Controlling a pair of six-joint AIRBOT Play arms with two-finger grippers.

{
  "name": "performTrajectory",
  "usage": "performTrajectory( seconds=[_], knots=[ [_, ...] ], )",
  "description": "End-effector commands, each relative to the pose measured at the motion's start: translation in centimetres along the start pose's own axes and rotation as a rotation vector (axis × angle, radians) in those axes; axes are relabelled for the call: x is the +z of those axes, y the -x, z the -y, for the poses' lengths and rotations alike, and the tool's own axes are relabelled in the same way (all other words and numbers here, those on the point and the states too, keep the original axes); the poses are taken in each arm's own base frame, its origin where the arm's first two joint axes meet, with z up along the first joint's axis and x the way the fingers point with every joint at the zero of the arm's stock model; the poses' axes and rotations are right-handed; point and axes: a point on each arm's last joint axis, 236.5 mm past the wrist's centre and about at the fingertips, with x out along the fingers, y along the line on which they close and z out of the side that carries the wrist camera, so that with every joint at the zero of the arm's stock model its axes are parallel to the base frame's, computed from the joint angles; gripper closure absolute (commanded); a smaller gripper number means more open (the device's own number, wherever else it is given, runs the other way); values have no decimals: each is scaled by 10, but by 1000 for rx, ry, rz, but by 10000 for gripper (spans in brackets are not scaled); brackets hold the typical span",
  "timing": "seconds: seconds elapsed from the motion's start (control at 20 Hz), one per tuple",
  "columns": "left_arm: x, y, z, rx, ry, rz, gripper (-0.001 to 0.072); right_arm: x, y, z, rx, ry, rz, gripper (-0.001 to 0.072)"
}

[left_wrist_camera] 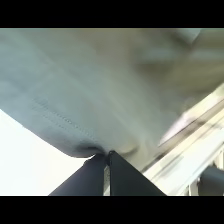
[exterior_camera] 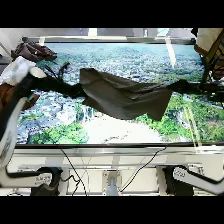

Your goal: Fold the shirts.

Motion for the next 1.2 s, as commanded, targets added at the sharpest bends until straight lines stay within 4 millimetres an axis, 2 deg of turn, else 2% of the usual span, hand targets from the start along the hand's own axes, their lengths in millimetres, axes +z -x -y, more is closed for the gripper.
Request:
performTrajectory(
  seconds=[0.0, 0.1, 0.2, 0.25, 0.3, 0.35, 0.4, 0.5, 0.6, 0.65, 0.8, 1.0, 1.1, 1.15],
  knots=[
    [24, 102, 83, 33, -224, 343, 699, 16, 73, -85, -13, 169, 168, 688],
    [31, 181, 118, 148, -332, 612, 700, 33, 137, -135, -87, 307, 344, 689],
    [30, 281, 140, 321, -369, 912, 701, 51, 205, -183, -238, 464, 519, 690],
    [24, 324, 151, 396, -387, 1027, 701, 59, 231, -207, -297, 527, 586, 690],
    [14, 360, 161, 465, -407, 1099, 702, 65, 252, -232, -329, 587, 639, 691],
    [4, 381, 166, 524, -422, 1113, 702, 71, 265, -247, -354, 624, 676, 691],
    [-2, 388, 163, 567, -419, 1095, 702, 76, 273, -247, -379, 610, 690, 691],
    [-2, 383, 143, 637, -388, 1031, 702, 79, 272, -208, -460, 491, 622, 691],
    [8, 360, 115, 674, -331, 925, 702, 69, 254, -152, -503, 342, 465, 690],
    [16, 345, 102, 678, -310, 871, 702, 67, 240, -134, -474, 289, 394, 690],
    [49, 302, 63, 688, -256, 748, 701, 80, 201, -104, -296, 179, 334, 690],
    [86, 217, 8, 629, -169, 557, 701, 77, 135, -62, -136, 81, 171, 689],
    [110, 191, -12, 612, -154, 555, 701, 82, 92, -55, -108, 108, 113, 689],
    [126, 185, -19, 602, -138, 595, 701, 90, 70, -50, -121, 126, 116, 689]
  ],
)
